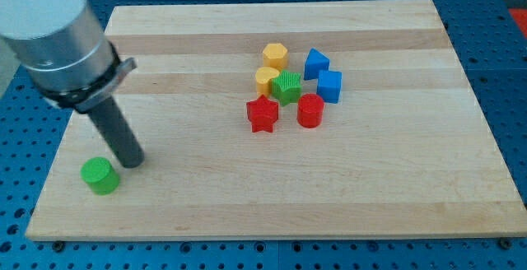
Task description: Move the red circle along with red star towards green circle
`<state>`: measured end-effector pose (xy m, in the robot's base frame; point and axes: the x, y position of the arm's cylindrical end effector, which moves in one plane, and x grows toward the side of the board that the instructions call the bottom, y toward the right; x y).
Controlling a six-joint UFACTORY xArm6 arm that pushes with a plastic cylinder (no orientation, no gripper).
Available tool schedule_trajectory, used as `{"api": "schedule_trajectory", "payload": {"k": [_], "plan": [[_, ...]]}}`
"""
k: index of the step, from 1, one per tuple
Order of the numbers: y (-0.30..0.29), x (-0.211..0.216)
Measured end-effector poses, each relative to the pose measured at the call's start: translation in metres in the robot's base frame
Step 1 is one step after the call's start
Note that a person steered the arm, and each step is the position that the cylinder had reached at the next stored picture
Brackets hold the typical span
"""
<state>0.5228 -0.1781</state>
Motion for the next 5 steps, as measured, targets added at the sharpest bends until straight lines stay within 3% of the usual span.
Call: {"api": "schedule_trajectory", "payload": {"k": [4, 5], "plan": [[0.301, -0.037], [0.322, -0.054]]}}
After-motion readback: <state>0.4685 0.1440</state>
